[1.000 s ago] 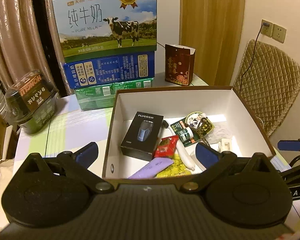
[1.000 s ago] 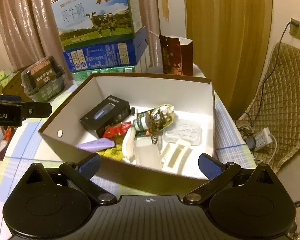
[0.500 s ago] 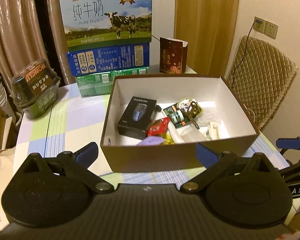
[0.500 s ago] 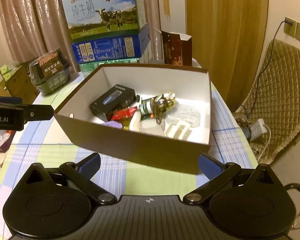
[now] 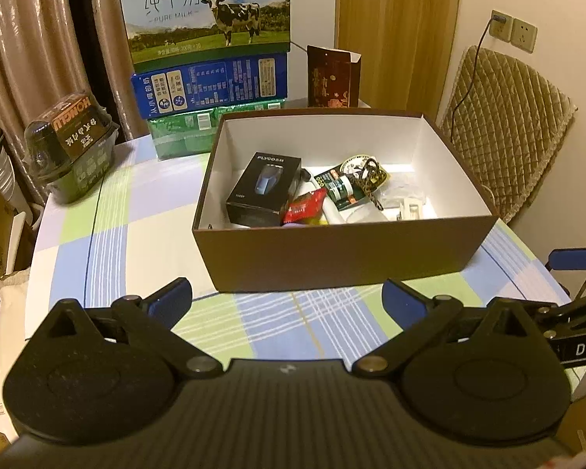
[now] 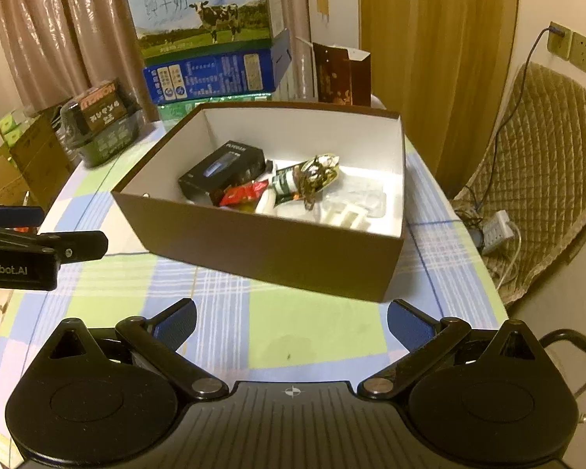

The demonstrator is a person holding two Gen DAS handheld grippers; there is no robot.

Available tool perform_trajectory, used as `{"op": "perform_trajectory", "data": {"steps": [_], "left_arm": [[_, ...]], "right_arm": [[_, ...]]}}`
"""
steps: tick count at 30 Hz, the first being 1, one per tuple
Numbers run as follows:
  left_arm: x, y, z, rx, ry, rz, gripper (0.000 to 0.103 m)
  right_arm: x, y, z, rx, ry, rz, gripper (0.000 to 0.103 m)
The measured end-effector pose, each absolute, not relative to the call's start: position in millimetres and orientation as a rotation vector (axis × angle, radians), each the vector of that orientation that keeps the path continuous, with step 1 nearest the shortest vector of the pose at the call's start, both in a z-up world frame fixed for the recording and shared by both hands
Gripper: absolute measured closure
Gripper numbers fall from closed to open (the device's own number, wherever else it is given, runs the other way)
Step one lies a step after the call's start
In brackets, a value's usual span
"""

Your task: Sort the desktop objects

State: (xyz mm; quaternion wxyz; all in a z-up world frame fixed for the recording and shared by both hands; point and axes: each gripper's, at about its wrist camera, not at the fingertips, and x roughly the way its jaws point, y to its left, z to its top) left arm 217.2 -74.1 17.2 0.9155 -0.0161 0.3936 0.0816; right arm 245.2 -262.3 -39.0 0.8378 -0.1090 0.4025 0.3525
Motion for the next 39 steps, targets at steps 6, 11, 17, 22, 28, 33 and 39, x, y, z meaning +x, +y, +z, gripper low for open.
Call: {"op": "perform_trajectory", "data": {"steps": [6,11,17,22,28,33,39], "left_arm": [[207.5,-75.6,15.0,-0.034,0.82,0.18,0.001],[199.1,-74.6,12.9,-0.04,0.829,0.192,0.001],[189.2,-74.3,9.8,-0.036,0.84,0.203,0.001],[179.3,-73.0,4.8,-0.042,0.858,0.211,0.001],[170.6,-71.0,0.5,-0.046,0.874,0.215,0.001],[167.3,-70.1,-0.1,-0.047,0.88,0.216,0.001],[166.4,-68.5,-0.9,-0.047,0.878,0.216,0.001]], "right_arm": [[237.2,-264.1,-39.3,-0.222,0.86,0.761,0.002],[231.6,-265.2,-38.8,-0.224,0.862,0.767,0.002],[225.2,-268.2,-40.2,-0.223,0.868,0.768,0.002],[220.5,-269.9,-43.4,-0.228,0.882,0.768,0.002],[214.1,-271.0,-46.0,-0.233,0.892,0.768,0.002],[211.3,-270.0,-47.3,-0.234,0.899,0.767,0.002],[210.2,-267.2,-48.0,-0.235,0.905,0.765,0.002]]}}
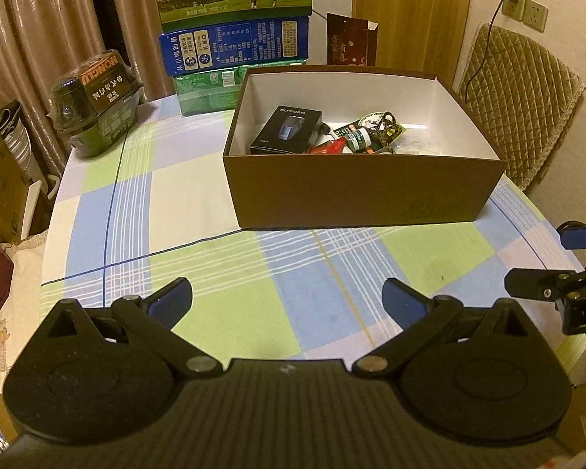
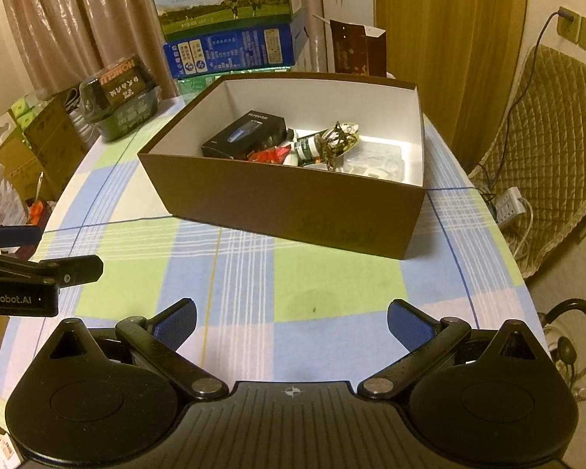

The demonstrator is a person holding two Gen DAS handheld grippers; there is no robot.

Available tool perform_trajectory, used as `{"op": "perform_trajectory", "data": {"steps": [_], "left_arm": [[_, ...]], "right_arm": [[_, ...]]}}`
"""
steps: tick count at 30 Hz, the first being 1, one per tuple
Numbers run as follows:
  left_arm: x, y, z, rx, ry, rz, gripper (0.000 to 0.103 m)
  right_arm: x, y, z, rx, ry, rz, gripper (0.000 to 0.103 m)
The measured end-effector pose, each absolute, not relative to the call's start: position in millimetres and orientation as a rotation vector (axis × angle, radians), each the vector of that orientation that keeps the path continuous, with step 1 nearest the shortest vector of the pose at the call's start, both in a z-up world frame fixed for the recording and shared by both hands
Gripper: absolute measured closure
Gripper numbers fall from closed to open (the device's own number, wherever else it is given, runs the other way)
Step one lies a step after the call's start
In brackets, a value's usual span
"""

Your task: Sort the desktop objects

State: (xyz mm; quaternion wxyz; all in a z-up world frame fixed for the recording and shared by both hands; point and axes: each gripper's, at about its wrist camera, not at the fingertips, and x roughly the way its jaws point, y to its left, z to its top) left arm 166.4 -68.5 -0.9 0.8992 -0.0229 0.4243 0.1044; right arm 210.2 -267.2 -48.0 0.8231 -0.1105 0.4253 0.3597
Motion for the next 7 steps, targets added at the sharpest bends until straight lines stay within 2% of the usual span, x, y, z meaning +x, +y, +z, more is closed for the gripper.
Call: {"op": "perform_trajectory", "data": {"steps": [7], "left_arm": [[165.6,-63.2,0.2,-0.049,0.865,0.221,0.001]], "right_arm": [[210.7,-267.0,-48.2,-0.235,0.904,0.767,0.002]]}}
